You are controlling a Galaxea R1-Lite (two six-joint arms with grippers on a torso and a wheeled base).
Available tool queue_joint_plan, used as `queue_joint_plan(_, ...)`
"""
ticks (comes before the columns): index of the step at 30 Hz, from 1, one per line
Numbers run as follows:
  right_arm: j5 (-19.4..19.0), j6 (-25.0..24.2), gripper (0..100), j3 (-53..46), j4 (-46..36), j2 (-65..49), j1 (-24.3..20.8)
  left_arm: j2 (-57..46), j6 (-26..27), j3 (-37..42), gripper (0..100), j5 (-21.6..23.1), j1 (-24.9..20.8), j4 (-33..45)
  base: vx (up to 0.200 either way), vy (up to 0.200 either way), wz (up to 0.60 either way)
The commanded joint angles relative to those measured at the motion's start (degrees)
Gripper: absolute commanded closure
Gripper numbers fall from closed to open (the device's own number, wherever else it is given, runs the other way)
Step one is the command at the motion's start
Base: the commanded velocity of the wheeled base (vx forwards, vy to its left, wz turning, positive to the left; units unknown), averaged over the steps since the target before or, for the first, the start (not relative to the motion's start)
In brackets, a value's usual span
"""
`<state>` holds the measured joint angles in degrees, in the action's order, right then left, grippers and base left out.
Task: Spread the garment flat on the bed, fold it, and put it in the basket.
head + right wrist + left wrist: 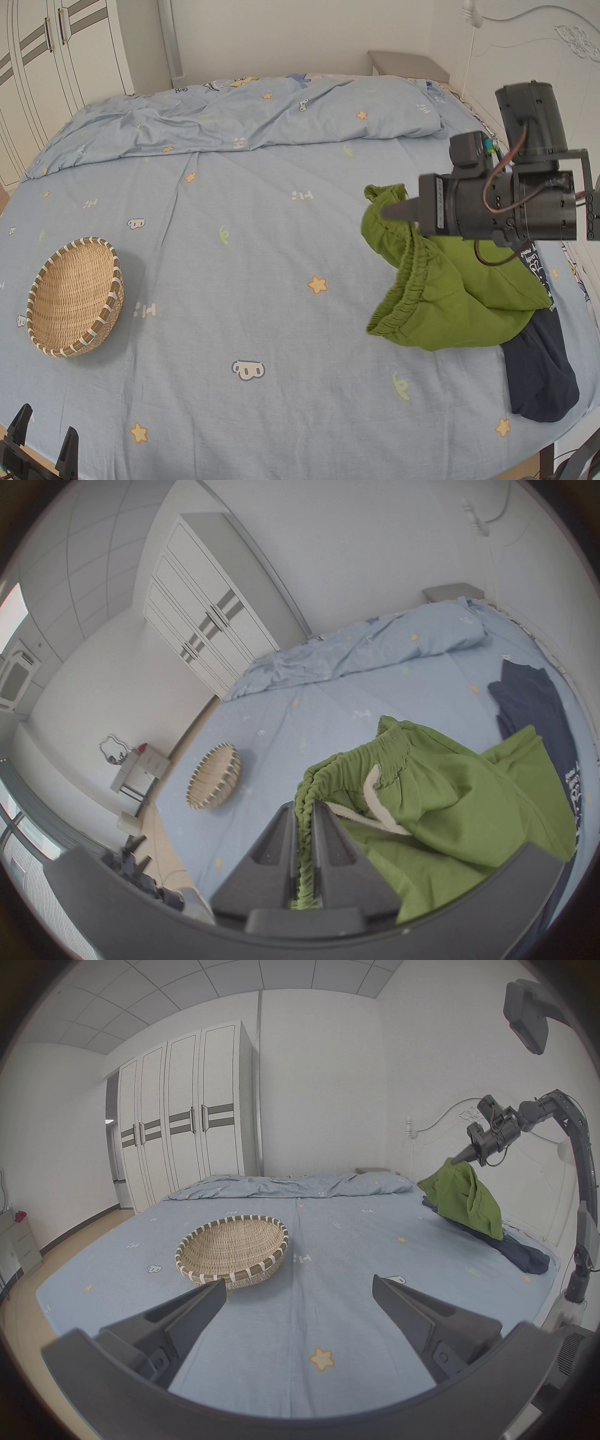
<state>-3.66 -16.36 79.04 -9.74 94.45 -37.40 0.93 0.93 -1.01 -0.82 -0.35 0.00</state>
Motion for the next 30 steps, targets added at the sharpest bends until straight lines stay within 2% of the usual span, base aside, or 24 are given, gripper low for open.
queue_joint_plan(1, 0.1, -3.9, 100, 9.1, 0.1, 7.3, -4.4, -0.9, 0.0, 1.0, 0, 0.0, 0.0, 0.0, 0.000, 0.000, 0.00)
queue_joint_plan(4, -0.1, -6.7, 100, 13.4, 0.1, 10.4, -6.5, -0.9, 0.0, 0.9, 0, 0.0, 0.0, 0.0, 0.000, 0.000, 0.00)
queue_joint_plan(9, 0.0, -7.2, 100, 19.3, 0.2, 16.6, -10.1, -0.9, 0.1, 0.9, 0, 0.0, 0.0, 0.0, 0.000, 0.000, 0.00)
queue_joint_plan(15, 0.3, -8.3, 100, 22.8, 1.0, 22.6, -10.1, -0.9, 0.1, 0.9, 0, 0.0, 0.0, 0.0, 0.000, 0.000, 0.00)
queue_joint_plan(16, 0.3, -8.3, 0, 22.9, 1.3, 23.3, -10.0, -0.9, 0.1, 0.9, 0, 0.0, 0.0, 0.1, 0.000, 0.000, 0.00)
queue_joint_plan(30, 0.3, -8.3, 0, 20.4, 1.1, 24.0, -9.5, -0.9, 0.4, 0.9, 0, 0.3, 0.0, 0.2, 0.000, 0.000, 0.00)
